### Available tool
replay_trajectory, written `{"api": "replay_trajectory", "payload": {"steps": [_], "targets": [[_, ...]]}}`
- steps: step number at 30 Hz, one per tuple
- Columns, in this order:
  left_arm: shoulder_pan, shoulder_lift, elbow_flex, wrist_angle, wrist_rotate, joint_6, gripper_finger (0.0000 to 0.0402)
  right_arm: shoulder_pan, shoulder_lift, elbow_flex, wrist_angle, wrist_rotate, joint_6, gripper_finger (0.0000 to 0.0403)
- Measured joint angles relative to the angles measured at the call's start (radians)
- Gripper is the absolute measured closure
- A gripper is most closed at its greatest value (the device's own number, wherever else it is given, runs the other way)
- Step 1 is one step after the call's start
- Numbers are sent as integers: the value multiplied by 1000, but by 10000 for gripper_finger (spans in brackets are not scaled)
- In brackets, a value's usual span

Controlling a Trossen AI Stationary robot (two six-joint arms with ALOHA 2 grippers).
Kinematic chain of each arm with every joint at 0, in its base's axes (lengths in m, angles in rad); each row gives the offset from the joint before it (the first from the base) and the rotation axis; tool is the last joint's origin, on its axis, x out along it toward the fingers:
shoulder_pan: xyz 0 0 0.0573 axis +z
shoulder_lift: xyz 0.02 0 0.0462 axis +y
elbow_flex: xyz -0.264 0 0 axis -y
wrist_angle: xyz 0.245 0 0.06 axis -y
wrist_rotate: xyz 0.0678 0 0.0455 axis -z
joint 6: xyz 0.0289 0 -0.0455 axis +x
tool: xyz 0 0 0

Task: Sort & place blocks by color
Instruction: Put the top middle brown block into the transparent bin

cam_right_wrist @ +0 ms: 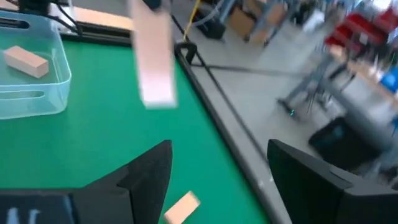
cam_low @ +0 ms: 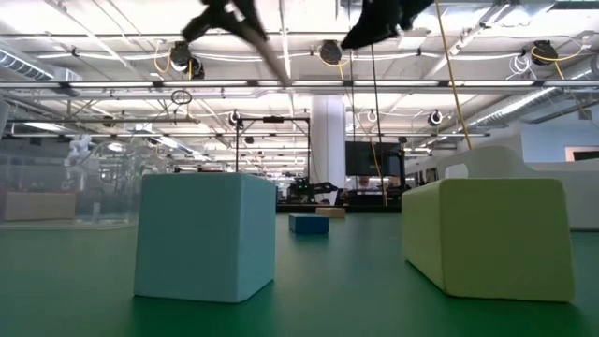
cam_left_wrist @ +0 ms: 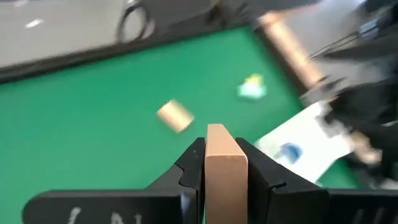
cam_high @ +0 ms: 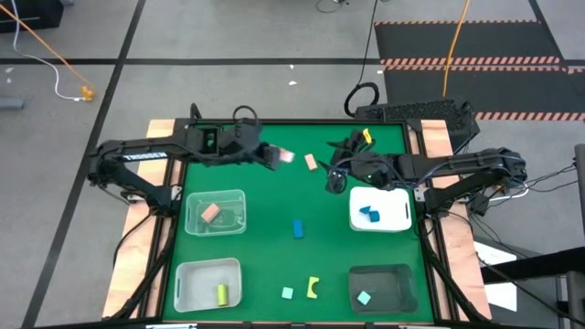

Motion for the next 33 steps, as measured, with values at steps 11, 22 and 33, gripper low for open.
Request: {"api": "replay_trajectory", "payload": {"steps": [11, 22, 33], "targets": [[-158, -108, 0, -652, 69, -388, 340, -139, 19, -246, 172, -119, 449, 145], [-323, -75, -124, -681, 93, -636, 339, -229, 237, -335, 491, -299, 534, 145], [-353, -76, -311, -482, 115, -715, 331, -273, 415, -295, 497, -379, 570, 145]]}}
